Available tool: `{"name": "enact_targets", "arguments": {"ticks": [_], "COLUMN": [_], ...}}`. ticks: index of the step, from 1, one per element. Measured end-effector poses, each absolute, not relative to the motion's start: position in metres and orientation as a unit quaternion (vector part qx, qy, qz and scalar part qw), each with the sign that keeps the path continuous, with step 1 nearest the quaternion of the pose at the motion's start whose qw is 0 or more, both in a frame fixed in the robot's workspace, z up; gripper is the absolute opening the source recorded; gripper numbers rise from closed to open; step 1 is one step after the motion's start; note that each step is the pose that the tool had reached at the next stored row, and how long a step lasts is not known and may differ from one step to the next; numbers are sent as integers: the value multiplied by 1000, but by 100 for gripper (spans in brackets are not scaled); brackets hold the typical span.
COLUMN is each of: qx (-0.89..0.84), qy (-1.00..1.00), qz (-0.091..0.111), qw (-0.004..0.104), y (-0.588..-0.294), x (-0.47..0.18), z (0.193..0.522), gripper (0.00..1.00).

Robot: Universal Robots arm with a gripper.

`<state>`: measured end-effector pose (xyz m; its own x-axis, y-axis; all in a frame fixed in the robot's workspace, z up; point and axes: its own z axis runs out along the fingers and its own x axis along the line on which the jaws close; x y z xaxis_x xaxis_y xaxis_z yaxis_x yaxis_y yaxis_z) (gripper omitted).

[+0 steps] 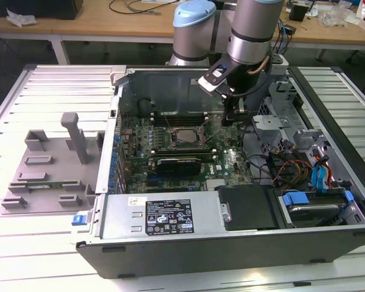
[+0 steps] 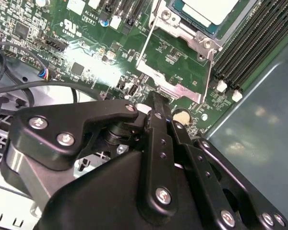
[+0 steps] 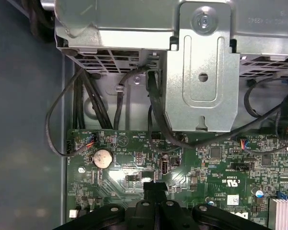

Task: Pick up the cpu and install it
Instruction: 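Close the cpu cover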

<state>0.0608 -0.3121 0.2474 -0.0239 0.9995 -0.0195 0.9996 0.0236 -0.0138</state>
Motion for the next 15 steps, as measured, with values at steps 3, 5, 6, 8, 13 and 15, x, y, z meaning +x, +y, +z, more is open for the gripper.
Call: {"name": "enact_targets", "arguments": {"ticks": [3, 5, 6, 8, 13, 15], "qx": [699, 699, 699, 699, 699, 699], "qy": [715, 715, 715, 715, 715, 715], "qz": [-12, -12, -12, -12, -12, -11], "qw": [2, 2, 2, 2, 2, 3], "y": [-312, -312, -312, -312, -312, -312], "x": [61, 59, 56, 51, 37, 28], "z": [247, 247, 247, 247, 247, 247], "gripper": [11, 11, 11, 11, 11, 11]}}
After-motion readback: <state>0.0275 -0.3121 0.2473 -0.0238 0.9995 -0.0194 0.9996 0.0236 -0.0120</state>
